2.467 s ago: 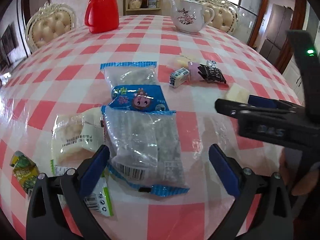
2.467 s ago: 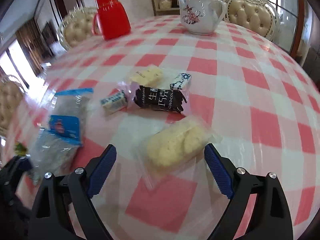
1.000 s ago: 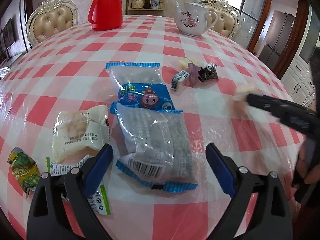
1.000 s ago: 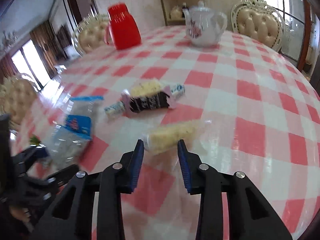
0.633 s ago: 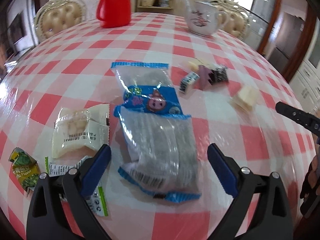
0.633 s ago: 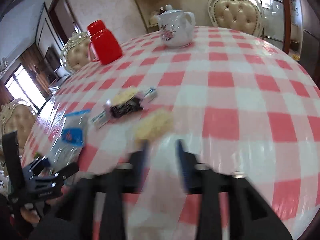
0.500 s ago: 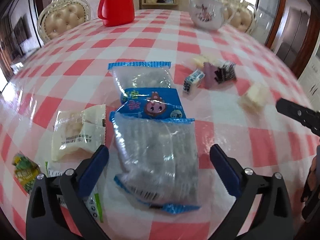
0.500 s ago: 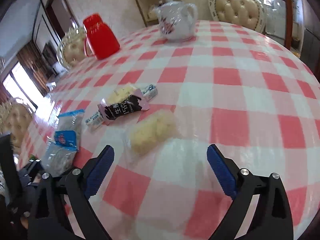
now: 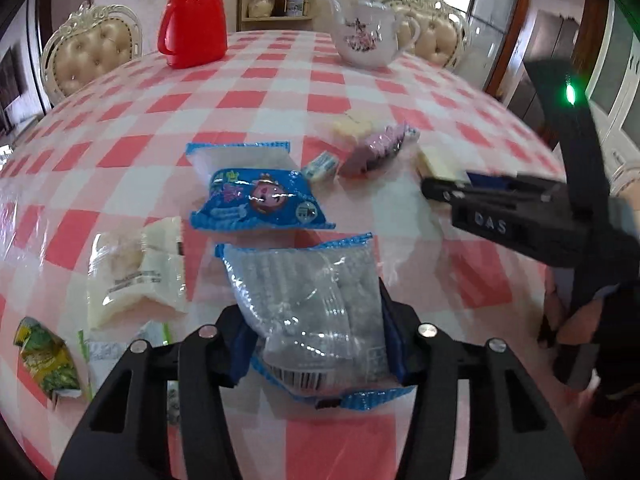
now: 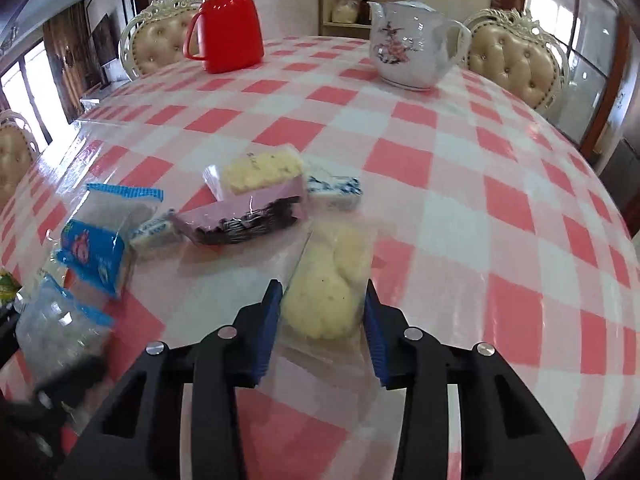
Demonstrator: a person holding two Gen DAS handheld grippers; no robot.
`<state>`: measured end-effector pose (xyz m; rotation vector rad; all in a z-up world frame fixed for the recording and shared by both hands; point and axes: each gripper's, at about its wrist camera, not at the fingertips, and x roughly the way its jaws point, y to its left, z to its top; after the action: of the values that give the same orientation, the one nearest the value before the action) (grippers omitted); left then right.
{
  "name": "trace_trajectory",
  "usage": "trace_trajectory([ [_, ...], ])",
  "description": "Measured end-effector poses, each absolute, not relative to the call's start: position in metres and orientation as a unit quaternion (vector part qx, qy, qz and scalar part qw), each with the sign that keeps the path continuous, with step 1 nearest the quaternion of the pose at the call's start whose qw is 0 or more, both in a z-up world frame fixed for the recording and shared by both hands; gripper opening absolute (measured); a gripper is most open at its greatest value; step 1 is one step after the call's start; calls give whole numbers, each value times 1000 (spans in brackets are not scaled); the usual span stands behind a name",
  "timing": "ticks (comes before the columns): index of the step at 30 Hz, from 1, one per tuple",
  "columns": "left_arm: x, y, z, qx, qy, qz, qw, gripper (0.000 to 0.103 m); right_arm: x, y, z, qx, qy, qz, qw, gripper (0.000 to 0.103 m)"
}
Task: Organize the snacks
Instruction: 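Lift both held snacks and carry them toward the clear plastic bin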
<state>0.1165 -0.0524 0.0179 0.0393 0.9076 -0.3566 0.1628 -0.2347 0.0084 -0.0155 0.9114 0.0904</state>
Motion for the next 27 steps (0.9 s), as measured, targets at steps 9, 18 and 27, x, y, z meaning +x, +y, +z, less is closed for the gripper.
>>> trace_trajectory([
  [9,98,-21,39,-40,405,-161,899,52,100,-260,33,84,396,98,909,38],
  [18,66,-17,40,-58,382,-147,910,52,56,-225,30,69,390,120,911,38],
  [27,30,-3,47,-72,348,-114,928,52,10,-201,34,76,376,146,912,38],
])
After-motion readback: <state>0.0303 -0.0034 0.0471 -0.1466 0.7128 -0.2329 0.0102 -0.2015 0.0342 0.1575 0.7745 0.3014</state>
